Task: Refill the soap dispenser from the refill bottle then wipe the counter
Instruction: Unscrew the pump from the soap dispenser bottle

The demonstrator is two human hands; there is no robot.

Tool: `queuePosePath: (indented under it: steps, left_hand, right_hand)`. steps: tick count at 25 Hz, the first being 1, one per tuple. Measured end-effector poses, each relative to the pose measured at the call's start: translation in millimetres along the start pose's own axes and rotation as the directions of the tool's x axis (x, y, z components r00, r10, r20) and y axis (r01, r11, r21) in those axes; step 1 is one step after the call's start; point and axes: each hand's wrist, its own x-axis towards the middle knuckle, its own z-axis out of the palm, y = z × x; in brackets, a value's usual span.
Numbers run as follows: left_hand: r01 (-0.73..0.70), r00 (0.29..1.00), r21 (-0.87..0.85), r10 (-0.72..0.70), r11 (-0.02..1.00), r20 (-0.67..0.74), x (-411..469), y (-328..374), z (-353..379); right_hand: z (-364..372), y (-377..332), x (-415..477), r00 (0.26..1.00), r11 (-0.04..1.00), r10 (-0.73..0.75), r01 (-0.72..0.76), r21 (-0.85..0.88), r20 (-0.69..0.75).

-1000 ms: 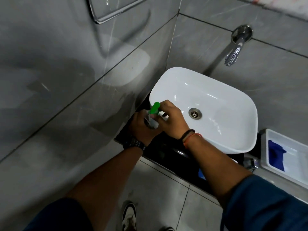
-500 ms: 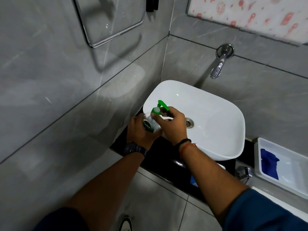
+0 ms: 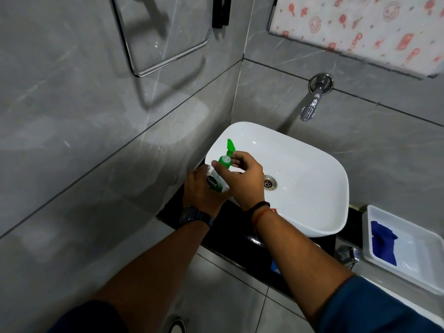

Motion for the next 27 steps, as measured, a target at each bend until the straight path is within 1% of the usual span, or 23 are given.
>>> queuePosePath:
  steps: [1,3,4,8,11,13,15,17,20,22,25,27]
  left_hand:
    - [-0.018,1.000,0.032,0.018,0.999,-0.001,1.4,1.6,-0.7]
    - [-0.019,1.000,0.007,0.019,1.000,-0.021,3.3,2.9,-1.6]
    - [-0.012,0.999,-0.015,0.011,1.000,-0.035,3.6,2.5,-1.3]
    - [0.034,0.999,-0.011,-0.034,0.999,0.008,4.5,-0.2,2.8]
    - [0.073,0.997,-0.061,-0.073,0.995,0.002,6.1,0.2,3.4]
    - [0.065,0.998,-0.035,-0.064,0.997,0.020,7.1,2.4,4.5]
    - [0.062,0.998,-0.014,-0.062,0.998,0.023,8.9,2.6,7.0]
    - [0.090,0.994,-0.013,-0.089,0.996,0.059,11.2,2.8,7.4]
    - [0.104,0.989,-0.004,-0.103,0.995,0.110,12.9,3.8,7.5]
    - [0.080,0.993,-0.029,-0.078,0.996,0.088,12.0,4.5,8.6]
    - [0.095,0.993,-0.074,-0.090,0.993,0.071,13.5,5.5,7.7]
    - [0.039,0.999,-0.081,-0.038,0.996,0.016,12.8,5.4,8.6]
  right_hand:
    - [0.2,0.5,0.0,1.000,1.000,-0.015,0.015,-0.020,-0.019]
    - [0.7,0.1,0.5,0.999,1.000,-0.008,0.008,0.004,-0.034]
    - [0.8,-0.8,0.5,1.000,1.000,0.001,-0.001,0.011,-0.024]
    - [0.1,-1.4,1.3,0.999,0.999,-0.041,0.040,-0.036,-0.031]
    - [-1.7,-2.3,3.8,1.000,1.000,-0.013,0.013,-0.019,-0.016]
    - [-2.1,-2.1,4.7,0.999,0.999,-0.024,0.022,-0.047,-0.029]
    - [-2.3,-2.2,6.3,0.998,0.999,-0.028,0.026,-0.039,-0.056]
    - [-2.4,-2.2,7.7,0.999,1.000,-0.011,0.011,-0.017,-0.045]
    - [-2.8,-0.1,8.0,0.999,0.999,-0.026,0.023,-0.046,-0.047]
    - [-2.5,0.9,8.1,0.998,0.996,-0.040,0.036,-0.077,-0.048]
    - [-2.0,-0.1,8.2,1.000,0.999,-0.020,0.019,-0.041,-0.018]
    - [-0.4,1.5,9.4,0.999,0.998,-0.016,0.013,-0.059,-0.042]
